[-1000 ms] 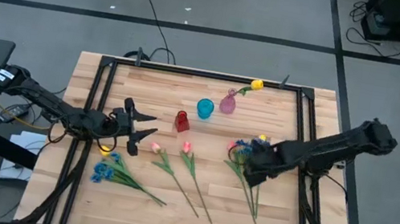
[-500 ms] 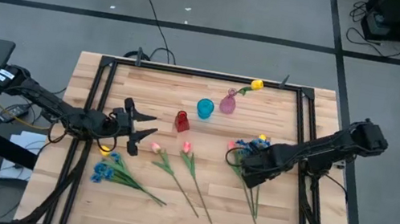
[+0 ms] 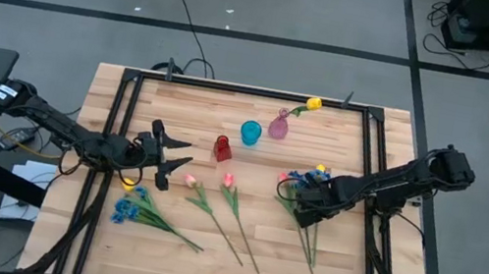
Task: Sort flowers into vase by color
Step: Put the yellow flower into the purple vase
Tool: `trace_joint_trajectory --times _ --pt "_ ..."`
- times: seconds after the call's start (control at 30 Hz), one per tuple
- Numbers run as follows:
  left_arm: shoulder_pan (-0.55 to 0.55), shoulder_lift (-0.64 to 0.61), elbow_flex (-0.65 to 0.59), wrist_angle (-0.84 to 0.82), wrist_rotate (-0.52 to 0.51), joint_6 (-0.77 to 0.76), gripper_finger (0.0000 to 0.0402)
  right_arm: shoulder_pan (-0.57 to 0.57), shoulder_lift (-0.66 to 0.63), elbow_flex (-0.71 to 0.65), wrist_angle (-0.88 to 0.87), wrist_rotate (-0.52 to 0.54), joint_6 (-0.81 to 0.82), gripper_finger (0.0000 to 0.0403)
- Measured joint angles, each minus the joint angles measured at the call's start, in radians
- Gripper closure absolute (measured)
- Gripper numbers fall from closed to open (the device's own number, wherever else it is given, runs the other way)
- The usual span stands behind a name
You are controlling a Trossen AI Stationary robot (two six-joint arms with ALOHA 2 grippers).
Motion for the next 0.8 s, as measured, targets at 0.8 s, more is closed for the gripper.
trace_joint_trajectory --times 0.8 --pt "0.000 0.000 0.000 0.006 0.000 -0.002 0.0213 0.052 -0.301 0.231 0.359 0.665 -0.762 0.0395"
